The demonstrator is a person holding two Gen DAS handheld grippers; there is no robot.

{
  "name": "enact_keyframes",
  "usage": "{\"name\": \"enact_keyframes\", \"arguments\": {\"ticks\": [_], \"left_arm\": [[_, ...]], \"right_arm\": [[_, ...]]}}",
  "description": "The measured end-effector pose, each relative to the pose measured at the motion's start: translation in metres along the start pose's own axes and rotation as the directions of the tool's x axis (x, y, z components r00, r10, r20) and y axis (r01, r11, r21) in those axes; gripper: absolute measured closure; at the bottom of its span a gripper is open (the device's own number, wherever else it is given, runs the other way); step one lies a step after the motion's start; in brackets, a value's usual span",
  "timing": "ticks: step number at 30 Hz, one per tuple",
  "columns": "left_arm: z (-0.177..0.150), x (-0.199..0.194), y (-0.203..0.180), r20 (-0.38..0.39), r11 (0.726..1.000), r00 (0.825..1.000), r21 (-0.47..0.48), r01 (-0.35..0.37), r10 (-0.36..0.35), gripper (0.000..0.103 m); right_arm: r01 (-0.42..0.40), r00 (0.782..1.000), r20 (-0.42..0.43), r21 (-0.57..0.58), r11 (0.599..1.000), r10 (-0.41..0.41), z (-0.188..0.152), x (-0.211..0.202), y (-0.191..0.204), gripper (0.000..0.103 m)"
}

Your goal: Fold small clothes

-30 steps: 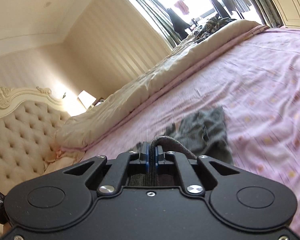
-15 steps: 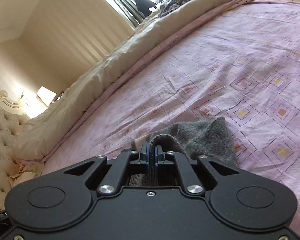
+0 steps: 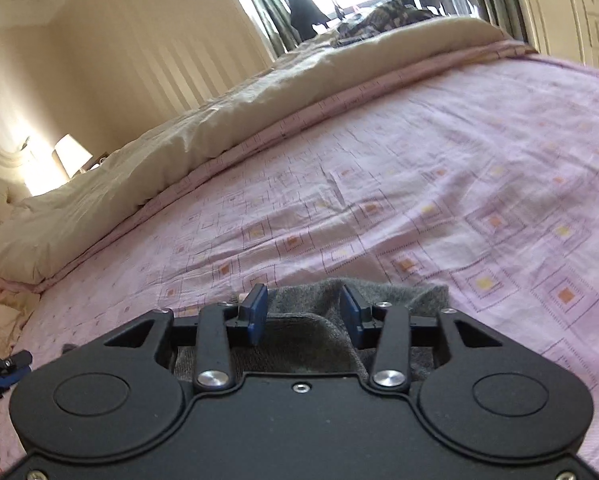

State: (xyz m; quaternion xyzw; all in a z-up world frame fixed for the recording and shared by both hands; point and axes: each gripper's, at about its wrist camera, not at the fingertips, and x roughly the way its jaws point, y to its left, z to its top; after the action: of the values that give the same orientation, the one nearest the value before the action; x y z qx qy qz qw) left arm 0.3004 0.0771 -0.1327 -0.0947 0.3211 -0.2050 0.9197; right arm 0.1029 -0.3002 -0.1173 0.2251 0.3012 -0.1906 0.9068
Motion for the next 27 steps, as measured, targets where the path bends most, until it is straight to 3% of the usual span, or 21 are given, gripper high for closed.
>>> {"name": "enact_keyframes", "arguments": {"ticks": [6,11,13,17,24,25,27], "left_arm": [[-0.027,-0.024,-0.038,-0.033,0.979,0.996,0.186,0.083,-0.079,0.053],[-0.054,-0.007,-0.057,-0.109,0.945,0.991,0.306,0.113,-0.083,0.053],[-0.057,0.006,-0.059,-0.116,0.937,0.992,0.339,0.090,-0.053,0.053],[-0.053,0.042,-0.045,-0.152,0.952,0.987,0.306,0.003,0.046,0.053],[-0.047,0.060,-0.033,-0.114,0.938,0.992,0.346,-0.017,0.060,0.048],[-0.047,0.060,-0.033,-0.109,0.938,0.992,0.346,-0.024,0.066,0.047],[-0.047,0.064,-0.031,-0.103,0.939,0.989,0.338,-0.063,0.103,0.031]], "right_arm": [[-0.025,1.000,-0.005,-0.274,0.961,0.025,-0.024,-0.025,0.045,0.052],[-0.041,0.997,-0.074,-0.399,0.916,0.012,-0.053,-0.009,0.071,0.052],[-0.048,0.994,-0.105,-0.417,0.908,0.004,-0.060,0.000,0.076,0.052],[-0.003,0.992,-0.113,-0.422,0.906,-0.050,-0.061,0.026,0.073,0.053],[0.059,0.991,-0.091,-0.369,0.927,-0.099,-0.044,0.053,0.060,0.053],[0.066,0.992,-0.080,-0.363,0.929,-0.101,-0.044,0.055,0.057,0.053],[0.083,0.993,-0.052,-0.366,0.927,-0.109,-0.045,0.056,0.054,0.053]]}}
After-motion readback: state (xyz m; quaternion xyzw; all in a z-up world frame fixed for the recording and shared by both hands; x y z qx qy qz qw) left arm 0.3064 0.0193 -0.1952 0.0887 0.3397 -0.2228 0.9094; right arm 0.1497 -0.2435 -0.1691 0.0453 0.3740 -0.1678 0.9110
